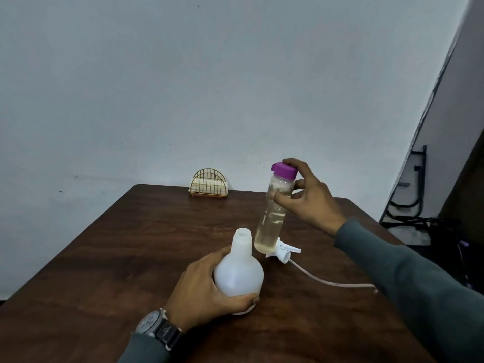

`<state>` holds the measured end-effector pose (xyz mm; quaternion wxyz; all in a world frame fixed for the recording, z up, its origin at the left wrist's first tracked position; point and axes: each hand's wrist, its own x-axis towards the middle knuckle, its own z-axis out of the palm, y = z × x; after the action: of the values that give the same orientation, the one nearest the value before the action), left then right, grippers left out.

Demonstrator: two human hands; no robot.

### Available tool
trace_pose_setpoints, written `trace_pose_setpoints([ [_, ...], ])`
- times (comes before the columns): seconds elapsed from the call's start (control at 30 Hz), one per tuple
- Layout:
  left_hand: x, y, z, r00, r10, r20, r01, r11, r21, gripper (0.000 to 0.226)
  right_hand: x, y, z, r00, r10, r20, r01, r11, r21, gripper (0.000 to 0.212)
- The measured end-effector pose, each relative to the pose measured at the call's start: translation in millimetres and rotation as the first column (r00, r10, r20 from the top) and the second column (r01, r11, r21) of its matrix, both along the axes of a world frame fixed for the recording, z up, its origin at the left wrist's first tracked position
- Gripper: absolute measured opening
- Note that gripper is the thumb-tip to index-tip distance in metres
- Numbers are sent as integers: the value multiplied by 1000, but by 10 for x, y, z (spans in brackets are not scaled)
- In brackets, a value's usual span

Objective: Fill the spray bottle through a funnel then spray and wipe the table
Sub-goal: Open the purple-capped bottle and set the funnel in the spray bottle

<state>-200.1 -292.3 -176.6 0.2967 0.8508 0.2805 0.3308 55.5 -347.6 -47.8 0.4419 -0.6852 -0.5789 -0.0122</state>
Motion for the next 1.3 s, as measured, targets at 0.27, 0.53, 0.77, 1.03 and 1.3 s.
trace_pose_setpoints([
  [0.27,-94,-201,-15,997,-39,62,41,999,-34,84,-141,140,-104,999,29,15,-29,999,-27,72],
  [0.53,-83,-178,-24,994,-71,83,72,997,-9,85,-302,273,-263,993,113,45,-110,992,-62,75],
  [0.77,-23,-141,10,991,-119,63,118,993,10,80,-338,203,-255,984,177,24,-172,976,-136,108],
  [1.03,141,57,18,988,-149,31,148,989,12,76,577,327,-208,883,4,-470,-104,977,-187,83],
  [1.3,179,137,25,987,-115,-109,114,993,-14,80,1751,1085,-606,933,-313,176,359,802,-477,73],
])
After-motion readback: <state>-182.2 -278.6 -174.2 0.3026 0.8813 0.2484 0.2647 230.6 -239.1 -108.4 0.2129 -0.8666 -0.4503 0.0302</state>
